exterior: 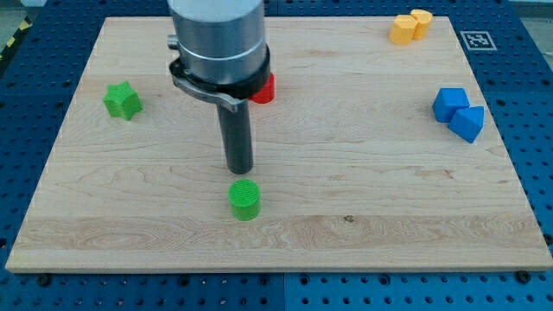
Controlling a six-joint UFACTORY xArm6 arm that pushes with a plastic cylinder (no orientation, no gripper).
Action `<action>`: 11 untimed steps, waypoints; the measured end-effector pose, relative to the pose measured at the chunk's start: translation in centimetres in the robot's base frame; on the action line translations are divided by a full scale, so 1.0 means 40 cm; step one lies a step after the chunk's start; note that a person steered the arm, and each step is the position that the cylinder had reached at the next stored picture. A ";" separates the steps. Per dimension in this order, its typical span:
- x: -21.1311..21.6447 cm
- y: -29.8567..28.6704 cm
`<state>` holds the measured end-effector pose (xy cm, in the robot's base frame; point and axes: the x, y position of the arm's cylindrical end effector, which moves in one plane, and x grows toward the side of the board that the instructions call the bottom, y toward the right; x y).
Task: Push the green circle upwards
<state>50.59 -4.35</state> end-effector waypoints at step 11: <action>-0.027 -0.040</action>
